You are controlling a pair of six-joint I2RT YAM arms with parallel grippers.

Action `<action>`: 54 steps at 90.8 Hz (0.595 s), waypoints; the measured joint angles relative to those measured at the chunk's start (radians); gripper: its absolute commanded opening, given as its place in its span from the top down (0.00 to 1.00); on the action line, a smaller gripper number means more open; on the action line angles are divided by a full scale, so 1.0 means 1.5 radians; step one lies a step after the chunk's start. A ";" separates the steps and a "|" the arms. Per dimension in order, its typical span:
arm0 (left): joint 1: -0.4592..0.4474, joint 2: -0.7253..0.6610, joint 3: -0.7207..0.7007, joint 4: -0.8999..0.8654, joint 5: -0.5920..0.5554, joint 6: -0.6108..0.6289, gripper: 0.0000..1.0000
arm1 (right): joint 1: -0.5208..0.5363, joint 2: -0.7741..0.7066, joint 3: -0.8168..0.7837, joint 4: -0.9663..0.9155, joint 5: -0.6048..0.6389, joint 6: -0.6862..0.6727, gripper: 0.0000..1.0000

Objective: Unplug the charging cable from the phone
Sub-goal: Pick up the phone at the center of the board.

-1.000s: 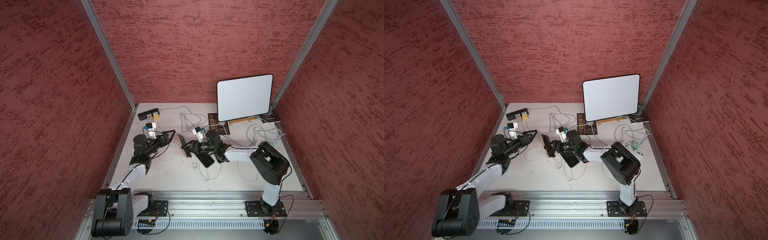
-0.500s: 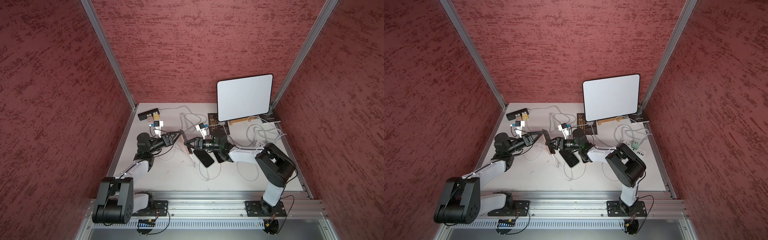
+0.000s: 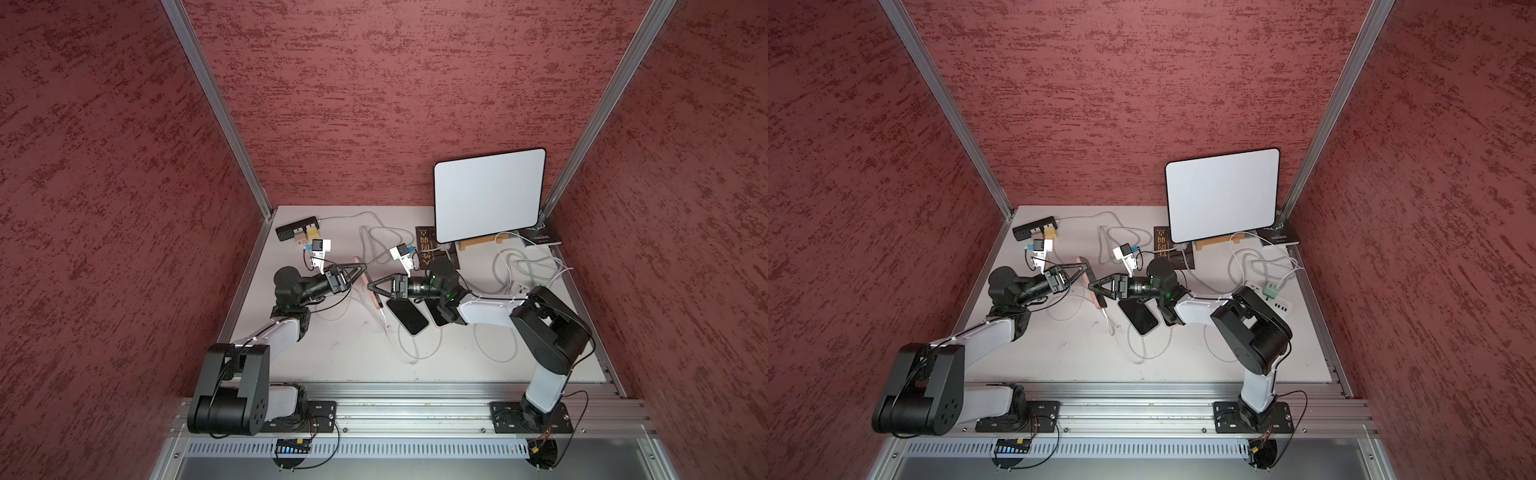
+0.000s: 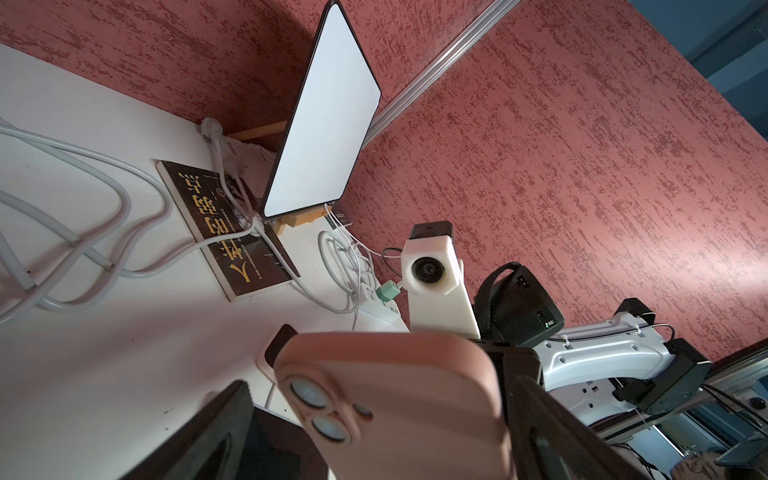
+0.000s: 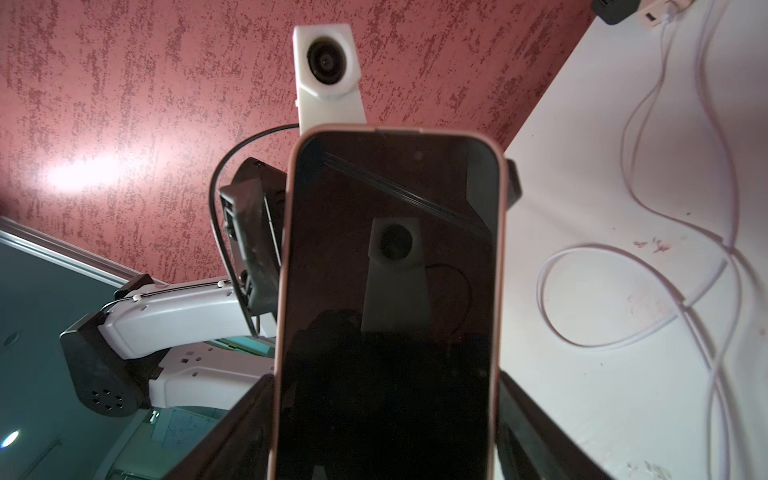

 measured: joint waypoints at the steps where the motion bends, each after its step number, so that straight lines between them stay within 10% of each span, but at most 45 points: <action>1: -0.001 0.001 0.001 0.001 0.001 0.000 0.00 | 0.000 0.000 0.000 0.002 -0.001 0.002 0.66; 32: -0.013 0.018 0.009 0.045 0.025 -0.020 0.01 | -0.001 0.012 -0.001 0.054 -0.020 0.039 0.65; 54: -0.019 0.054 0.014 0.108 0.052 -0.077 0.21 | -0.001 0.019 -0.001 0.054 -0.021 0.030 0.64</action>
